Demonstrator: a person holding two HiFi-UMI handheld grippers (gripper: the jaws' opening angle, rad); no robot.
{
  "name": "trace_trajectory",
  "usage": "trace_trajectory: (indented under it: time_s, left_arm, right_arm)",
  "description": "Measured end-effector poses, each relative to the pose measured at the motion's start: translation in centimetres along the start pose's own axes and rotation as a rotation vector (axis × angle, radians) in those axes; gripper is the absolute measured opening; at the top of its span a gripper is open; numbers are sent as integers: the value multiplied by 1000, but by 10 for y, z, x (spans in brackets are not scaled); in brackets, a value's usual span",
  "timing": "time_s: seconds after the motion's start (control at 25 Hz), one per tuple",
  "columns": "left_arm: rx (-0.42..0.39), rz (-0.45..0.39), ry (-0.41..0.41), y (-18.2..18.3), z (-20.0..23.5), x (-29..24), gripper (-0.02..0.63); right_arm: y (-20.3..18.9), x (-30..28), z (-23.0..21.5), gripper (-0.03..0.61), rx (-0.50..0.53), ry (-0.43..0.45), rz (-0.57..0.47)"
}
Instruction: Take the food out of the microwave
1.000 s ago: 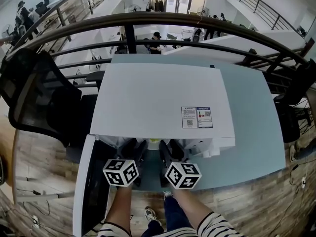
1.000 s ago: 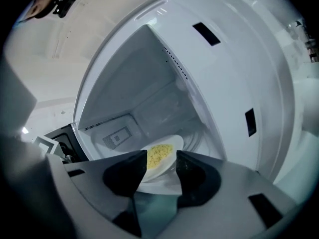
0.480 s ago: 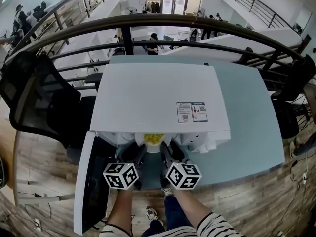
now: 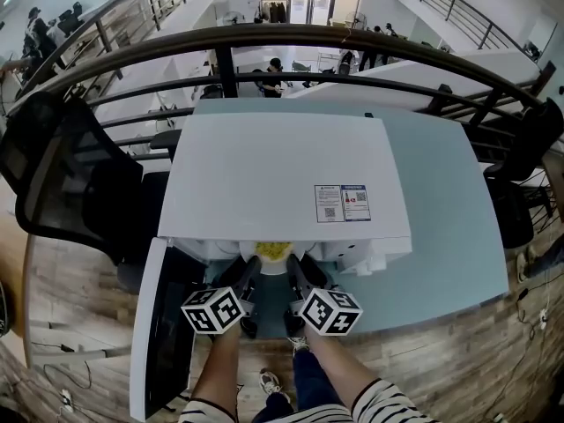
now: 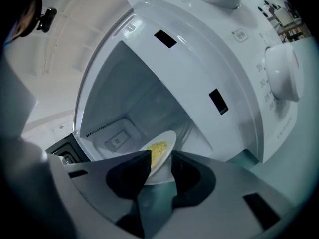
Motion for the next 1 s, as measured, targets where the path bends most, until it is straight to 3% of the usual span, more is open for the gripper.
trace_trajectory:
  time_s: [0.52,1.0]
  left_arm:
    - [18,-13,-5,2,-9,19,101]
    - [4,-47,-28,-4,-44,75,81]
  right_arm:
    - [-2,14,9,103,2,-8,7]
    - [-14,74,33,91,-13,7,-20]
Point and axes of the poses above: the fingertips, and each gripper's own axes: x backward along the fingers, z to its left, y out of its top, the point moved 3 cm from there along x, backward along the fingers, and after that the axes turned 8 degrees about -x, right-handed, at the moved point
